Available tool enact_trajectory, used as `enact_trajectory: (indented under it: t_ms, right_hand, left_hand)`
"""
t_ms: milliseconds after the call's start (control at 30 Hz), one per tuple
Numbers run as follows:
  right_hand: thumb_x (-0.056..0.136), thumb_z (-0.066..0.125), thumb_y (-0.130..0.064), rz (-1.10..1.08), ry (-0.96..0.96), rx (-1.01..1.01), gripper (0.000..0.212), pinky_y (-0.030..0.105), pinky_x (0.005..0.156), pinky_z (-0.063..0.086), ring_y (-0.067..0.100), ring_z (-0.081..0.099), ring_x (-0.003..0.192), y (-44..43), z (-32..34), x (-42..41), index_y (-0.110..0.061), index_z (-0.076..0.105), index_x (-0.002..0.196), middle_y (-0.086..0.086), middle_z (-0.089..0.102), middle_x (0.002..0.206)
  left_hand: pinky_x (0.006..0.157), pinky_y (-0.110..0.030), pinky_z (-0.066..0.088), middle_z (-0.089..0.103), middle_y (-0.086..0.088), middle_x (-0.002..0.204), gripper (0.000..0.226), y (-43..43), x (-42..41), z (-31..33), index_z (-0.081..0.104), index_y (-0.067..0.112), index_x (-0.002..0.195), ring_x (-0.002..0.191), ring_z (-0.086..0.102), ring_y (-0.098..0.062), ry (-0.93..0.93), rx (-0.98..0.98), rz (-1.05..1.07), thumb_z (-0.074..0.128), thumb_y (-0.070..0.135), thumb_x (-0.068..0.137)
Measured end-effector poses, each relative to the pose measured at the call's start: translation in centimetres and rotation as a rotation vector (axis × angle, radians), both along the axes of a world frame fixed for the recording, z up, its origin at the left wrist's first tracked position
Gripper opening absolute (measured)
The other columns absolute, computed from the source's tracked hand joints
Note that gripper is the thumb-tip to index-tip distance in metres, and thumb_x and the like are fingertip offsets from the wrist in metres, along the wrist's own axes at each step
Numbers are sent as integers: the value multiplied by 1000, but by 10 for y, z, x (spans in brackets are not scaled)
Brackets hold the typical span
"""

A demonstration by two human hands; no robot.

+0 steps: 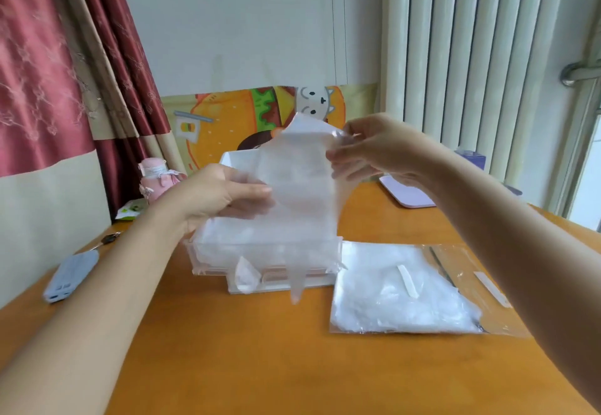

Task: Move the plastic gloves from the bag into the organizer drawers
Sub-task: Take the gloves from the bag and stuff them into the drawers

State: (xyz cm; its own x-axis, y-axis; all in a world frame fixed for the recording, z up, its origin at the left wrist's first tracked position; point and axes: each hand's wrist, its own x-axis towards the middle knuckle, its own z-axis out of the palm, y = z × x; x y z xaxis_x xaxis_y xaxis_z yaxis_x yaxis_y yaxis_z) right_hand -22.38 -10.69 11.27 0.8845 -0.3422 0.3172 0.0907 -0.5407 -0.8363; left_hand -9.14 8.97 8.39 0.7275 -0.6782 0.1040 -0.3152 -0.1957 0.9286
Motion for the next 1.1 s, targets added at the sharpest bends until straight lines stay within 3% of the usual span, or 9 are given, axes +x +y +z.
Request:
enact_trajectory:
  t_ms: [133,267,400,500,600,733,867,1000,1100]
  right_hand:
    - [84,69,-2,29,90,46,17,25,56,58,16,71,60,7,-17,16,-3,53,87,13,71,71]
    - [83,70,-3,62,150,43,20,20,49,51,12,67,54,14,-35,33,-9,54,94,13,69,73]
    - [85,70,-12,-19,141,-43,21,19,47,47,14,66,56,18,-49,51,-9,56,100,8,70,71]
    - [85,70,-17,-120,125,-134,25,19,45,44,10,61,48,15,-58,56,-12,53,103,4,68,67]
    - [80,75,-21,-189,104,-264,38,20,50,45,6,56,47,13,-66,55,-17,51,109,0,68,70]
    - [74,80,-28,-262,130,-461,45,26,56,44,20,62,78,20,-69,57,-15,58,111,3,69,91]
    - [77,77,-29,-338,207,-606,27,25,51,35,25,58,76,29,-72,64,-11,64,92,2,64,88]
    - [79,75,-27,-377,219,-680,22,27,62,38,28,63,80,35,-77,73,-8,67,88,7,69,89]
    - [79,75,-27,-367,245,-719,23,28,69,38,27,62,79,37,-78,76,-10,65,89,5,68,86]
  left_hand:
    - [56,-20,55,69,-6,71,15,-4,38,16,69,7,84,56,63,-11,-92,61,130,75,19,77]
    - [49,-24,32,52,1,53,29,-14,61,25,68,9,72,46,39,-14,-358,283,219,78,36,78]
    - [58,-24,35,55,7,56,26,-22,66,18,71,13,67,59,47,-10,-452,397,104,79,36,77]
    - [51,-18,33,53,14,45,31,-26,66,11,66,22,52,45,44,1,-479,394,77,79,38,75]
    - [54,-24,33,52,10,45,34,-24,69,5,66,20,48,50,43,-7,-549,364,81,82,39,72]
    - [54,-24,38,57,9,47,32,-18,68,-1,66,20,52,52,50,-11,-700,436,111,83,40,70]
    - [59,-27,38,65,9,68,33,-12,64,-3,66,21,68,76,62,-15,-1014,593,352,77,52,73]
    - [71,-32,44,67,1,98,28,-3,51,1,64,15,100,93,62,-23,-1137,436,557,69,39,86]
    - [66,-29,36,68,1,90,17,-6,19,0,66,14,91,84,61,-21,-1104,224,493,60,30,92]
